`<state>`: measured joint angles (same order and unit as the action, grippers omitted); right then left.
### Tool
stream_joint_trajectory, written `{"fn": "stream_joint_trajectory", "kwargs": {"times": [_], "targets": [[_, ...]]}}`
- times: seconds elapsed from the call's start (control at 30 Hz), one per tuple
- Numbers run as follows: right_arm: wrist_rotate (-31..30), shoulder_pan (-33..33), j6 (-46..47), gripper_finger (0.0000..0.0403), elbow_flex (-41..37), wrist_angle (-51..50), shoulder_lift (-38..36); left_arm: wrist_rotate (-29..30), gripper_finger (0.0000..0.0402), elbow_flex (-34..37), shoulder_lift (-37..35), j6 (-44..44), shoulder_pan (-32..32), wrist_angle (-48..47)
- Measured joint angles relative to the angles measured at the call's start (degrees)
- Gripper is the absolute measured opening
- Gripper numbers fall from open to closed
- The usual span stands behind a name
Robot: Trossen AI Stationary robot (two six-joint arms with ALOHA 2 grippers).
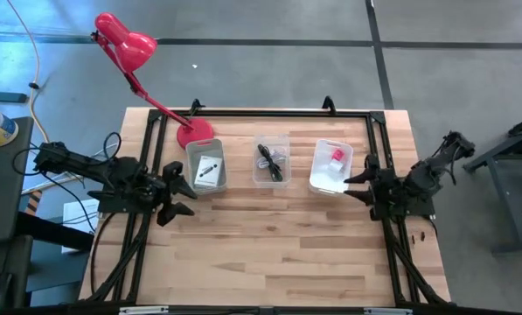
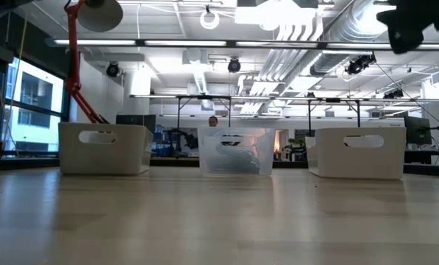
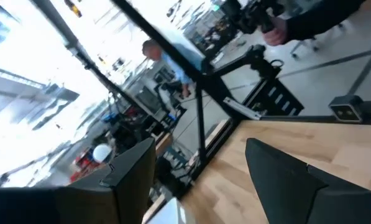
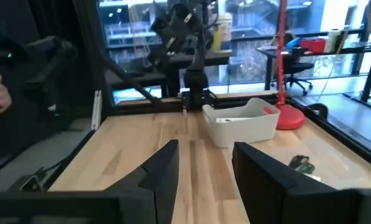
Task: Pick and place items into bin
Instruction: Return to Home Position
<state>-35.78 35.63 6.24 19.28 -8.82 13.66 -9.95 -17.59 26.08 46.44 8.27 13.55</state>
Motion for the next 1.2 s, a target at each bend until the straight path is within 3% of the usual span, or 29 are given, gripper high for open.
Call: {"fn": "stream_joint_trajectory", "kwargs": {"times": [0.13, 0.23, 0.63, 0.77, 0.83, 0.93, 1.0, 1.2], "targets": [[2.9, -2.9, -0.7, 0.0142, -3.5, -0.9, -9.1, 1.6, 0.0237, 2.2, -3.1, -0.8, 0.0, 0.0], [11.3, -6.2, -2.0, 0.0142, -3.7, -2.2, -13.5, -0.4, 0.0237, 2.5, -3.8, -0.3, 0.0, 0.0], [33.5, -19.4, -2.6, 0.0142, -3.4, -1.7, -12.7, -7.3, 0.0237, 2.5, -3.7, 4.1, 0.0, -3.8], [35.1, -22.9, -4.0, 0.0142, -7.9, 3.4, -13.2, -1.3, 0.0237, 2.5, -4.6, 2.7, 0.0, -11.1], [35.7, -24.8, -3.4, 0.0142, -11.6, 5.7, -13.5, -0.8, 0.0237, 3.0, -4.6, 0.9, 0.0, -9.7], [39.8, -27.8, -1.6, 0.0142, -16.8, 11.6, -13.5, -11.0, 0.0237, 4.3, -5.5, 6.9, 0.0, -6.9], [42.9, -29.8, -0.8, 0.0142, -18.7, 14.2, -13.5, -14.4, 0.0237, 4.4, -7.4, 9.7, 0.1, -7.7], [51.4, -35.4, -1.2, 0.0142, -18.0, 18.4, -13.5, -10.0, 0.0237, 4.4, -14.1, 9.2, -0.1, -9.0]]}}
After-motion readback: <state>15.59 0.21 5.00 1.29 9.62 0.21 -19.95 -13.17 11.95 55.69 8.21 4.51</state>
